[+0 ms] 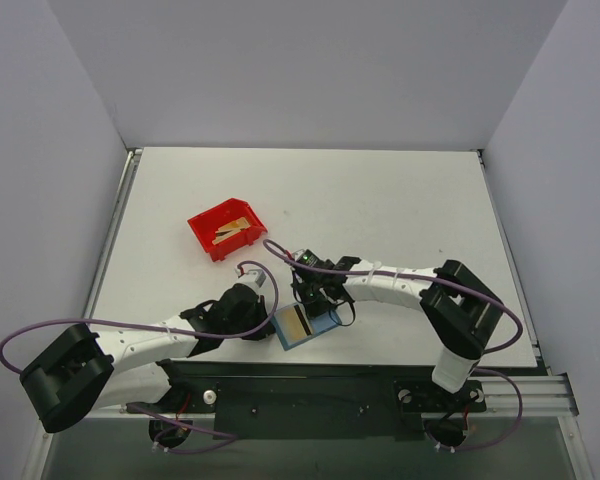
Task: Put the credit cards into the card holder
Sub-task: Close the card holder at the center of the board.
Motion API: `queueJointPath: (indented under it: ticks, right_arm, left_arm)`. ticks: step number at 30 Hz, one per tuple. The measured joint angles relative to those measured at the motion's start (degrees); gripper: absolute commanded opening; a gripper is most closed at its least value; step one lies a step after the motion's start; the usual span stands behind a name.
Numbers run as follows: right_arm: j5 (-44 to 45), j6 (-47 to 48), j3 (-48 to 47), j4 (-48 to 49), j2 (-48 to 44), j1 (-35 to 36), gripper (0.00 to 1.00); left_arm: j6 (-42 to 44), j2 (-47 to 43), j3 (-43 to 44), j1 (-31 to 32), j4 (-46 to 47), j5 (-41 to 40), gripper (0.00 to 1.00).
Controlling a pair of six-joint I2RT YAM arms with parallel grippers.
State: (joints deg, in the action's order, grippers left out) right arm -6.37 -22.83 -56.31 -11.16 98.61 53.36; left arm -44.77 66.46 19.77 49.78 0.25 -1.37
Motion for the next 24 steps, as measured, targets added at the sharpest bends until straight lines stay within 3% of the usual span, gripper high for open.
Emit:
queueJointPath:
  ticks: [24]
  right_arm:
    - [-7.32, 0.22, -1.16, 0.55, 1.66, -0.07, 0.0]
  left_arm:
    - [0.02, 0.04, 0.04, 0.0, -0.04, -0.02, 0.0]
